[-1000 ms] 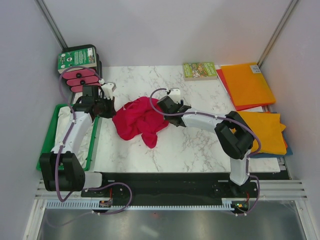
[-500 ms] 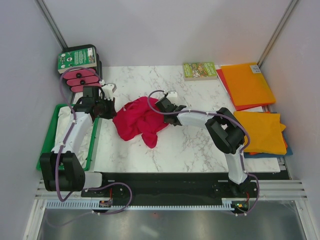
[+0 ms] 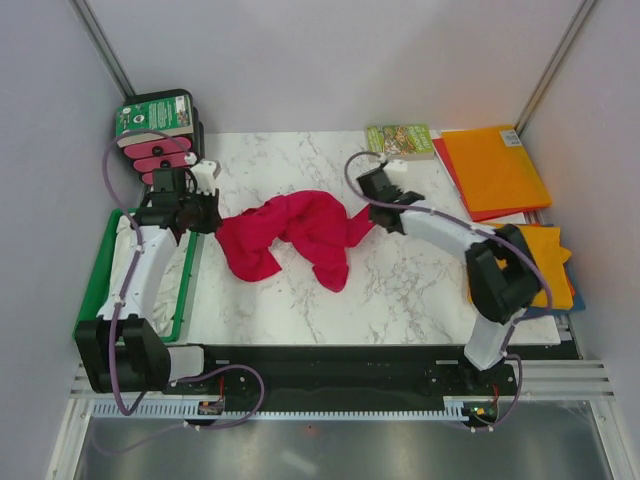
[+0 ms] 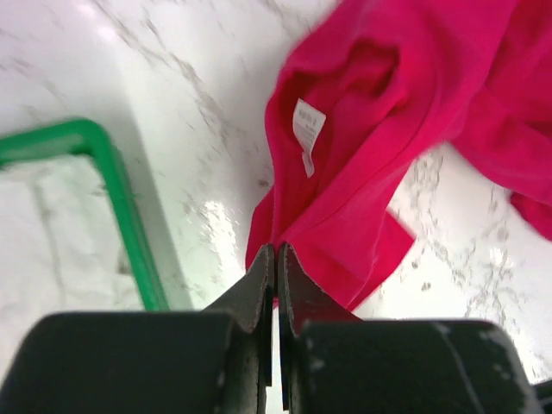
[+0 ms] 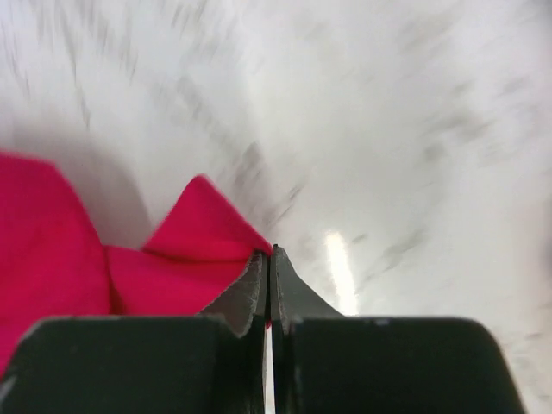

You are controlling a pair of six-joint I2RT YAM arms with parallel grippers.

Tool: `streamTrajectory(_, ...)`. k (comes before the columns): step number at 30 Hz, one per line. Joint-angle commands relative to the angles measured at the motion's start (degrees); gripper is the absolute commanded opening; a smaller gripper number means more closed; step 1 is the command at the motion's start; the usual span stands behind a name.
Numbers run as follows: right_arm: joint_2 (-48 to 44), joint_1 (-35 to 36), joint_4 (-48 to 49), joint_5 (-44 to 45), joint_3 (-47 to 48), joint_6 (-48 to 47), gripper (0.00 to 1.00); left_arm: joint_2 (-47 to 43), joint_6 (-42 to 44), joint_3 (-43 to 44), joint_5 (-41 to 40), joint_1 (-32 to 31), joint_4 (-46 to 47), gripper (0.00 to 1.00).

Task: Fold and stack the t-shirts
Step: Flatten out the tshirt

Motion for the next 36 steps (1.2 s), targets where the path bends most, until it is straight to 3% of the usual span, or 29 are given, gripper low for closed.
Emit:
streamTrajectory(1,-18.6,-8.9,-2.3,8.6,2.8,-5.7,0.0,-3.4,-0.3,12.7,0.0,2.8,-2.0,0.02)
streamTrajectory(4,-27.2,-9.2,-3.9,12.2,5.2,-9.8,0.0,-5.3,-1.6,19.1,0.7,3.4,-3.8,0.02)
streamTrajectory(6,-31.4,-9.1,-5.7,9.7,5.8,-10.5,0.0,-8.1,-2.0,21.2,1.4,3.5,-4.4,0.02)
streamTrajectory(9,-35.3,-8.3,-10.5,6.9,4.5,-10.4,0.0,-12.3,-2.0,20.8,3.7,3.5,-6.6,0.02)
streamTrajectory(14,-46.6,-6.4,-9.9,8.5,-2.3,-12.8,0.0,-21.7,0.9,16.4,4.0,3.6,-8.8,0.02)
streamTrajectory(20,-48.2,-6.4,-13.1,10.6,6.3,-16.6,0.0,-26.2,-1.6,18.8,3.0,3.6,-10.9,0.02)
streamTrajectory(32,-53.1,-6.4,-11.6,7.5,23.0,-24.3,0.0,-32.2,-7.0,35.8,9.9,3.6,-13.0,0.02)
streamTrajectory(36,-52.8,-6.4,-14.2,6.2,22.2,-22.9,0.0,-31.9,-7.6,35.8,10.7,3.6,-15.8,0.02)
